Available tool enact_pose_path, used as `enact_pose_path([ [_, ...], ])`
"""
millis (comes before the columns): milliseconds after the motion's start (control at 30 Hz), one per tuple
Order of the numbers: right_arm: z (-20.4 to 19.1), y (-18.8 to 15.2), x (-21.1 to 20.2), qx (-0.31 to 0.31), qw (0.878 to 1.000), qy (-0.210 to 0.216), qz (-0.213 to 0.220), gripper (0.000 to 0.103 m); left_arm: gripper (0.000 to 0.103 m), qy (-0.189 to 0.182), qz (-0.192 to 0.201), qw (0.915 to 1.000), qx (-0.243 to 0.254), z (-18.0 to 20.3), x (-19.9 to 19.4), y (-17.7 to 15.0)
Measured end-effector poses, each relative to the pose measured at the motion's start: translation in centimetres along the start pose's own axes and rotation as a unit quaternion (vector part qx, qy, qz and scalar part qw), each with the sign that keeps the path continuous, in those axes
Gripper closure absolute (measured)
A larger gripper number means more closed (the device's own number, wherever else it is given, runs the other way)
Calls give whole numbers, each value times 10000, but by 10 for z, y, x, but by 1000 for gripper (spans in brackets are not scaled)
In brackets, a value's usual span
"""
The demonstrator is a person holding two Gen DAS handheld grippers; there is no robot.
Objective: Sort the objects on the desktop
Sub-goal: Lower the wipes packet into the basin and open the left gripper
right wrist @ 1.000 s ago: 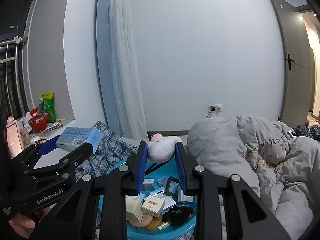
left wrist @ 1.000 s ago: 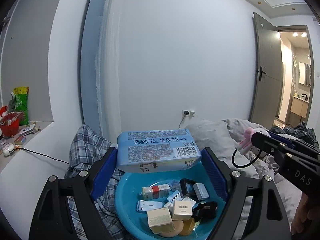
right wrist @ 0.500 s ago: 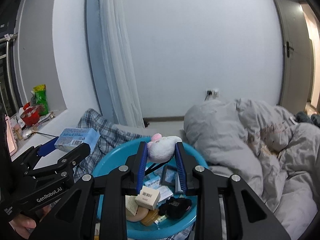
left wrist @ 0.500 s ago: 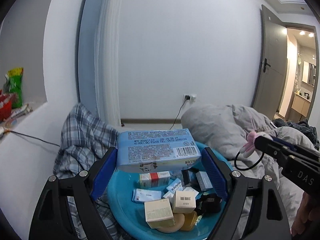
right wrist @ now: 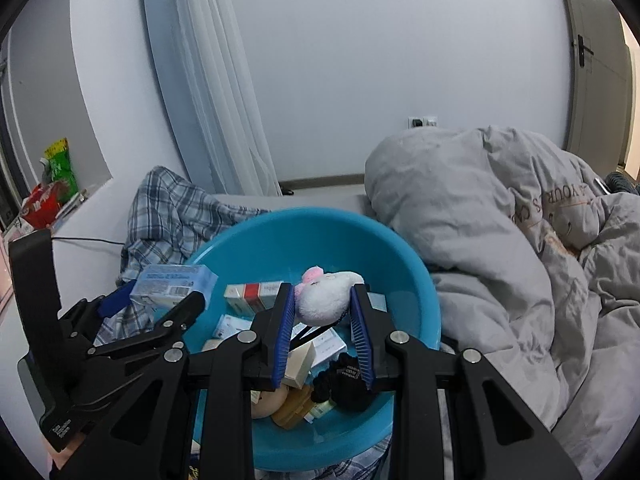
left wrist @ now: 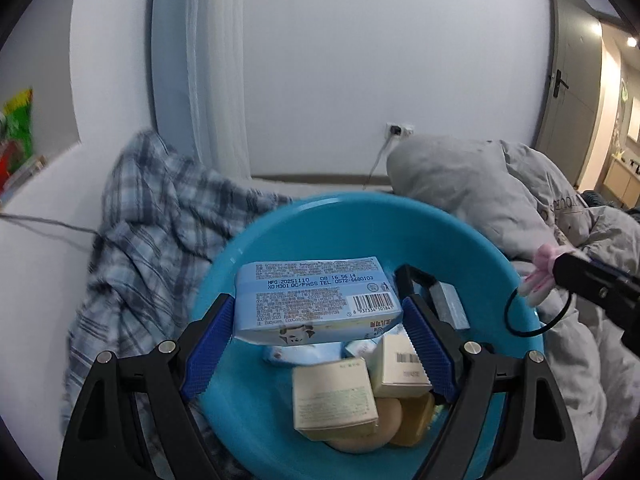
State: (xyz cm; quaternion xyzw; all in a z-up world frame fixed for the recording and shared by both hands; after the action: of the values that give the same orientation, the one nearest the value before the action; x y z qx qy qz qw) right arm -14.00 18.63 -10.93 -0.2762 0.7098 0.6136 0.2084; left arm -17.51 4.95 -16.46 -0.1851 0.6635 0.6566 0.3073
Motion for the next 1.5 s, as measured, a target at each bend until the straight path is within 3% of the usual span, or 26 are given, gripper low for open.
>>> enact_pose_path([
  [133, 4, -9, 12, 23, 9998, -19, -205, 76, 17, -424, -399, 9978, -311, 5, 14, -15],
  [367, 9, -17, 24, 93, 9991, -69, -410, 76, 17, -423, -838, 9942, -518, -2, 32, -33],
  [967, 13, -25, 34, 162, 9981, -70, -593, 76, 17, -556, -1289, 9881, -625, 3, 48, -50],
  [1500, 14, -26, 34, 182, 9979, -66, -620, 76, 15, -497, -1443, 9866, -576, 6, 55, -57],
])
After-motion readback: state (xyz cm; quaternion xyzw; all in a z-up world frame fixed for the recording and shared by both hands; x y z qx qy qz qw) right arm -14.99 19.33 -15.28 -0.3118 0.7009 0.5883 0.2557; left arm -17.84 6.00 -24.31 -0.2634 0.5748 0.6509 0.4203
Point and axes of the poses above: each gripper's, at about its wrist camera, not at the fingertips, and x roughly the way its jaws point, z to its right, y to its top, the point moved 9 cm from there along x, roughly the way its jaws point, and after that the axes turned 1 degree about x, right-handed, at the moved point
